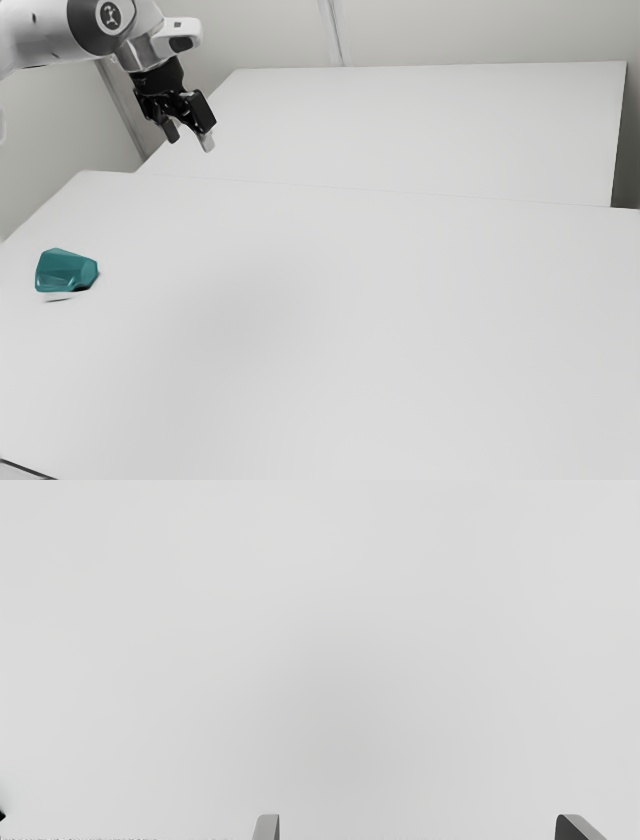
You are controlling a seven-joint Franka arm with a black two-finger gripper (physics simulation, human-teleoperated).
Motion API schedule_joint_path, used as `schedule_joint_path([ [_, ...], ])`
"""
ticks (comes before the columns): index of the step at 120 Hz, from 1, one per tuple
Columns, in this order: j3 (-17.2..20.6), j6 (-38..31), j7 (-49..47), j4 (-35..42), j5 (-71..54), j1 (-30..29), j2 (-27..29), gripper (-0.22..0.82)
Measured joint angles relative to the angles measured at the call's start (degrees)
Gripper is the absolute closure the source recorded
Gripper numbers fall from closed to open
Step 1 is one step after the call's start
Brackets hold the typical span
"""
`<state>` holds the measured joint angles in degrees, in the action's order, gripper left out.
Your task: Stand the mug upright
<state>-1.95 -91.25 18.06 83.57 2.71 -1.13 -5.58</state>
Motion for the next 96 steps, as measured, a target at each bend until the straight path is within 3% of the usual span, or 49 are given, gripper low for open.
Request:
schedule_joint_path([
  [47,-0.65,0.02,-1.99,-0.22,0.08,0.29,-0.29,0.0],
  [78,-14.83,2.56,-0.22,-1.89,10.41,-1.33,-1.13,0.0],
  [96,-16.22,4.6,3.65,-4.92,17.21,-10.98,-4.57,0.0],
])
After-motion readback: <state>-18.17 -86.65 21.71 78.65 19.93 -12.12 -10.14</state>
